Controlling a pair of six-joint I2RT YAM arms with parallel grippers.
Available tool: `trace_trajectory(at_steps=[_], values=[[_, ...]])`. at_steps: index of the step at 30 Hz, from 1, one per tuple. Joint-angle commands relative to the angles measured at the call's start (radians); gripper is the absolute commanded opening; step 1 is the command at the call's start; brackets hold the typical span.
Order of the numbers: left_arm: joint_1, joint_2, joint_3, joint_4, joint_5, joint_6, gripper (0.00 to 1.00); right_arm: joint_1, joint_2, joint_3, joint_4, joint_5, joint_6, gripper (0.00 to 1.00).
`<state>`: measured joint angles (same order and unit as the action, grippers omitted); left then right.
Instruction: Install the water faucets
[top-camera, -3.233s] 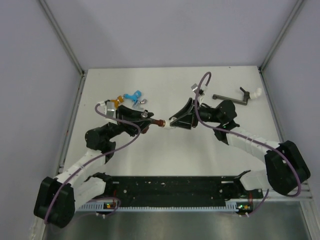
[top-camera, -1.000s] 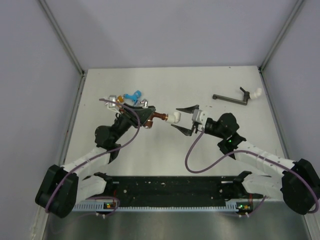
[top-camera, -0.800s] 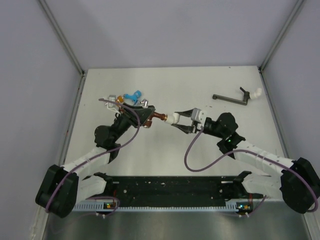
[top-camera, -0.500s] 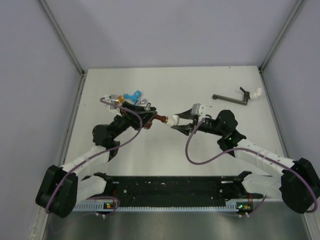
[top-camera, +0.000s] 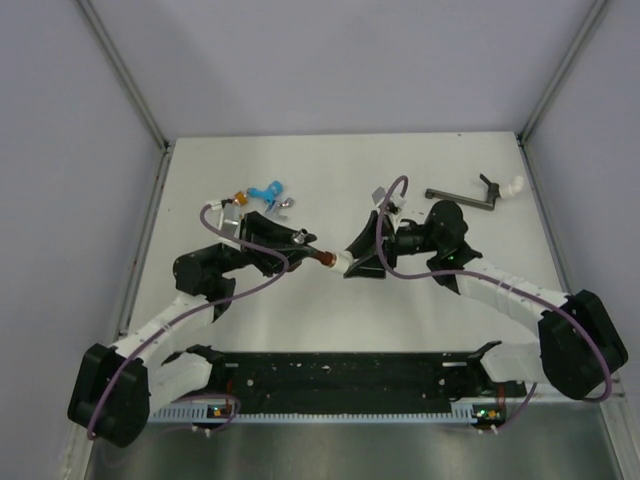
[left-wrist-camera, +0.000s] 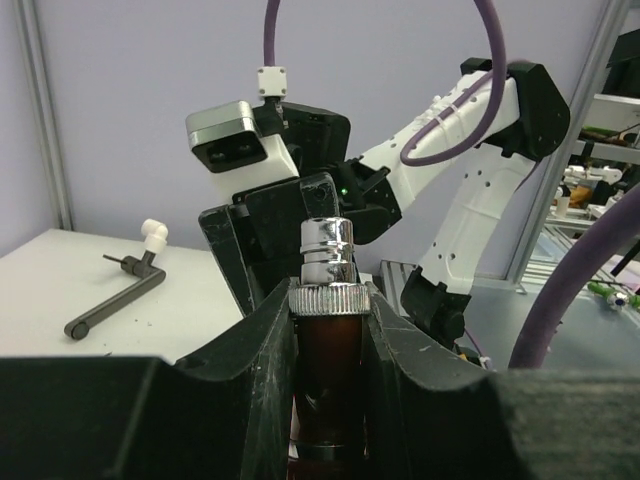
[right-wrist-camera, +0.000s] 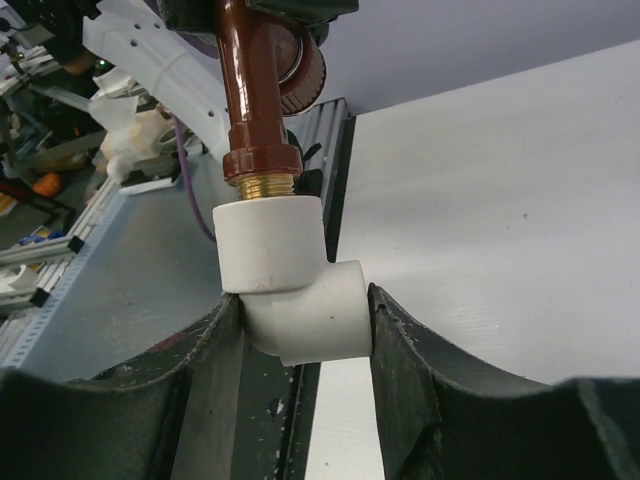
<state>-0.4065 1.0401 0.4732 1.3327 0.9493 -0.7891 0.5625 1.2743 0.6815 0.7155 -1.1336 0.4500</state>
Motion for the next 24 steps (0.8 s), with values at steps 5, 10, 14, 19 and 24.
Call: trace_trajectory(at_steps=[5,10,14,19,24], values=[[-0.034,-0.02,-0.051,0.205,-0.033,0.096,0.0,-0.03,-0.111,0.125,-0.126,0.151,-0.069,0.76],[-0.035,-0.022,-0.064,0.103,-0.185,0.074,0.0,-0.03,-0.254,0.095,-0.292,0.355,-0.373,0.85],[-0.037,-0.049,-0.082,0.036,-0.326,0.022,0.0,-0.029,-0.315,0.023,-0.211,0.416,-0.509,0.86],[-0.037,-0.094,-0.085,-0.078,-0.513,-0.076,0.0,-0.004,-0.328,-0.065,-0.077,0.387,-0.646,0.87],[-0.037,-0.106,-0.059,-0.181,-0.547,-0.133,0.0,0.102,-0.29,-0.062,-0.143,0.478,-0.815,0.87]])
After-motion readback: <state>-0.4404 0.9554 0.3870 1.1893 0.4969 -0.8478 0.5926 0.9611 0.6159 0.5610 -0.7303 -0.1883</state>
